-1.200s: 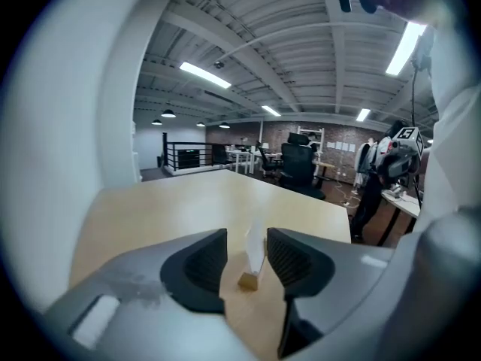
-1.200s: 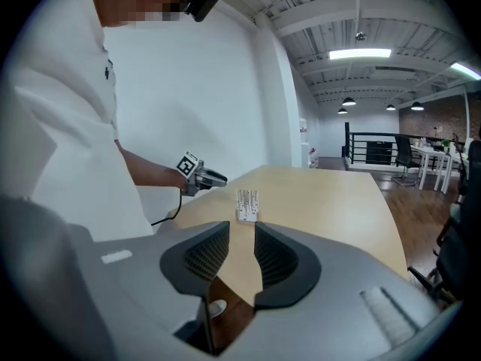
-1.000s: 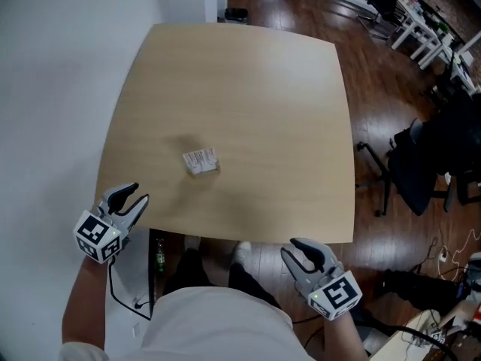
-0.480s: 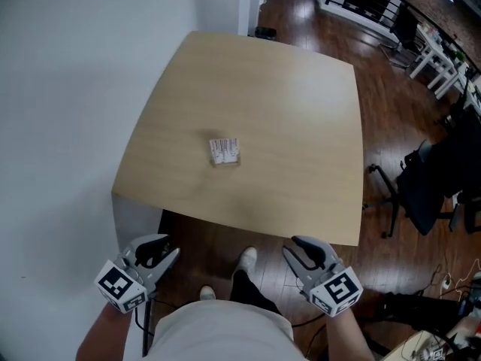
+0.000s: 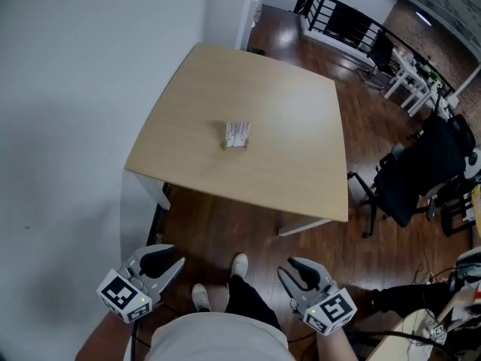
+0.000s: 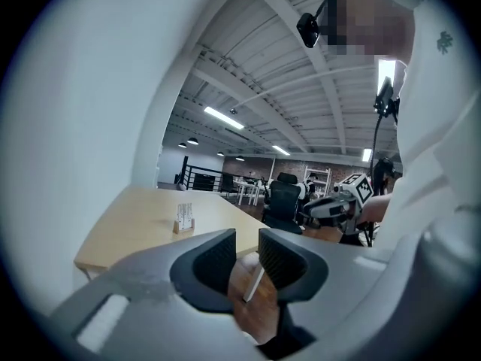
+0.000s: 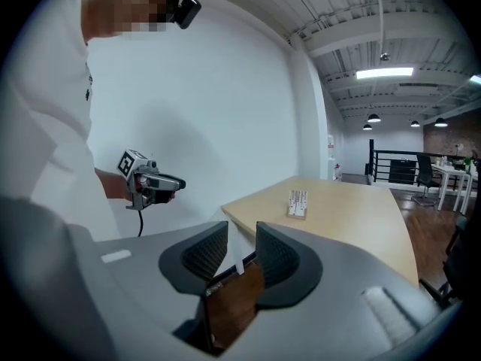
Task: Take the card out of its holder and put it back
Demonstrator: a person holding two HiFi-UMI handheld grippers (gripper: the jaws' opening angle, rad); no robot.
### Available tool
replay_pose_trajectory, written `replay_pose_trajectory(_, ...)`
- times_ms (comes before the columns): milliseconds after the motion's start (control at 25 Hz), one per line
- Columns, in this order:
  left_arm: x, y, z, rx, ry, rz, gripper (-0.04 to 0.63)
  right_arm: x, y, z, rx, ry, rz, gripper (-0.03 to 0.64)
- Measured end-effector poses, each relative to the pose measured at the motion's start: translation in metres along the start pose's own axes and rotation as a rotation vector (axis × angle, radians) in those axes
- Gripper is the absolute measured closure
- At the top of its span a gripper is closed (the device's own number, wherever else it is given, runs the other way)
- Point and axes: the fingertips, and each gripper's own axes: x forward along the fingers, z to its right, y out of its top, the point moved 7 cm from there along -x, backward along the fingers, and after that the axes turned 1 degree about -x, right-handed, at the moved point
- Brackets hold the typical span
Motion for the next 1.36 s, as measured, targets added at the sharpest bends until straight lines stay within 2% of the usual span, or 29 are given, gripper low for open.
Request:
replay_pose_trajectory(280,-0.044,-0.027,0.036,0.002,0.004,0.025,0.497,-0.029,-0.005,-0.051,-0.053,0.003,0.000,0.479)
replay_pose_trajectory(560,-0.042,-0.019,0.088,-0.001,0.003,0.050,0.497,-0.070,-0.007,-0.061,-0.098,0.019,0.017,0.479)
replay_pose_trajectory(680,-0.042,-0.022,0.119,-0.004,-0.015,0.038,0.497,-0.098,-0.016,-0.070,-0.090,0.019,0.025,0.479)
replay_pose_trajectory(920,-0.028,-0.014,0.154,-0.008,-0.038,0.024,0.497,-0.127,-0.024,-0.064,-0.061,0.011,0.040,0.479)
replay_pose_trajectory(1080,-0.038,-0.017,0.178,-0.063,-0.052,0.046,0.497,-0.147,-0.033,-0.075,-0.059,0.025,0.045,0.479)
replay_pose_trajectory(1360,-0.050,-0.036,0.212,-0.066,-0.010,0.050,0.501,-0.169,-0.058,-0.088,-0.066,0.065,0.046,0.479)
